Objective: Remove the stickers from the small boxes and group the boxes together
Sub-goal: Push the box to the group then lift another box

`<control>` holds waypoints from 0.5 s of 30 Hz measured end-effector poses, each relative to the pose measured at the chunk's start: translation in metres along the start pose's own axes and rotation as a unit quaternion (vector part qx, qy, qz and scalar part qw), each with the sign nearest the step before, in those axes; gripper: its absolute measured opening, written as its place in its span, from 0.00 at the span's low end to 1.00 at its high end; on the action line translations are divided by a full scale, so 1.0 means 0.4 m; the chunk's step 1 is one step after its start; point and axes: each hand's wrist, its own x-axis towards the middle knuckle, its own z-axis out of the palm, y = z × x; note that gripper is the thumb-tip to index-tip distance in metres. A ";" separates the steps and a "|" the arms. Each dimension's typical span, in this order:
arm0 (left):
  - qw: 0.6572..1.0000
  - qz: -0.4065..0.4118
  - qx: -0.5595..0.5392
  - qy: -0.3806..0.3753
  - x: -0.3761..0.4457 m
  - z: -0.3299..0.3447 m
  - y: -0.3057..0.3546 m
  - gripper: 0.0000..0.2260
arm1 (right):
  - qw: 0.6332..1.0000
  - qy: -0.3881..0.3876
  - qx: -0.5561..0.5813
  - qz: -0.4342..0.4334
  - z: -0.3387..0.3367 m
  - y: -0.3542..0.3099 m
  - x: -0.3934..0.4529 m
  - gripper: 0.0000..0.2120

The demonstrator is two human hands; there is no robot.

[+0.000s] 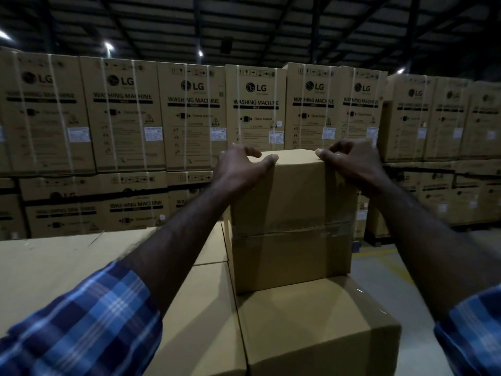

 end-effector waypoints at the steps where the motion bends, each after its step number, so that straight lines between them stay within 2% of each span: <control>1: 1.000 -0.003 -0.001 -0.003 0.002 -0.001 0.000 0.25 | 1.000 0.000 0.001 0.003 0.002 0.001 0.002 0.15; 15: 0.999 -0.024 0.036 -0.030 0.024 -0.003 -0.008 0.24 | 1.000 -0.010 -0.010 0.017 0.020 0.002 0.011 0.11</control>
